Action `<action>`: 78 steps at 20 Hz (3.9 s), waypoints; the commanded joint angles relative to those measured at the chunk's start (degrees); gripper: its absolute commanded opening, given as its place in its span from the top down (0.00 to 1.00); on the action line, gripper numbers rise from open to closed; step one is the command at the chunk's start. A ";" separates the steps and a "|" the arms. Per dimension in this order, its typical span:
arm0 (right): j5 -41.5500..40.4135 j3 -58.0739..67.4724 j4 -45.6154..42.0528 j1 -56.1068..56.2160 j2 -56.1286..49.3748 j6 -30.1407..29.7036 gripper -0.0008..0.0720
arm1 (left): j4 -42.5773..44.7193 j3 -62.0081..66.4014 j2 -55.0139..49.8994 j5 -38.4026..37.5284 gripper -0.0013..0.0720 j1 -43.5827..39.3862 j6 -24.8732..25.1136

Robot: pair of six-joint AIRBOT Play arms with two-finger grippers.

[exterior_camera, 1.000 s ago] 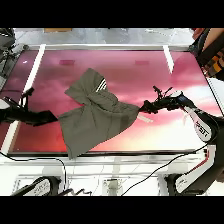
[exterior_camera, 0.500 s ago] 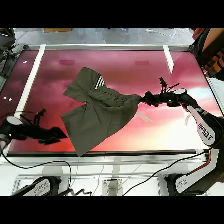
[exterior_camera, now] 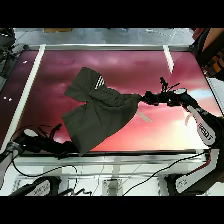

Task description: Fold the clothes and pants, and hang the long-sleeved shirts on hangers.

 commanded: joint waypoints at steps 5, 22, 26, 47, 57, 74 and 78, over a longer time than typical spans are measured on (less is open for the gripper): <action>1.33 0.07 0.04 0.04 0.04 0.02 0.95 | -7.76 -1.33 -0.07 14.95 0.57 -8.98 0.20; 5.55 0.13 -11.96 1.05 39.36 -3.41 0.95 | -10.14 31.45 18.56 11.82 0.97 -2.08 7.89; 4.02 0.15 -13.73 1.05 54.62 -2.49 0.95 | -10.16 38.71 31.63 19.65 0.97 3.93 7.67; 2.78 2.12 0.44 1.05 56.15 7.82 0.95 | -10.21 37.88 35.89 29.35 0.97 5.01 7.69; -22.40 0.96 0.00 12.87 15.15 7.54 0.95 | -12.68 37.88 2.99 39.45 0.97 -7.21 10.93; -4.74 8.20 -40.24 4.20 13.35 18.71 0.95 | -4.33 31.34 10.08 -14.27 0.97 -21.75 -19.98; 0.04 8.13 -48.83 4.20 13.29 18.71 0.95 | -4.59 23.28 10.08 -6.99 0.97 -33.09 -21.75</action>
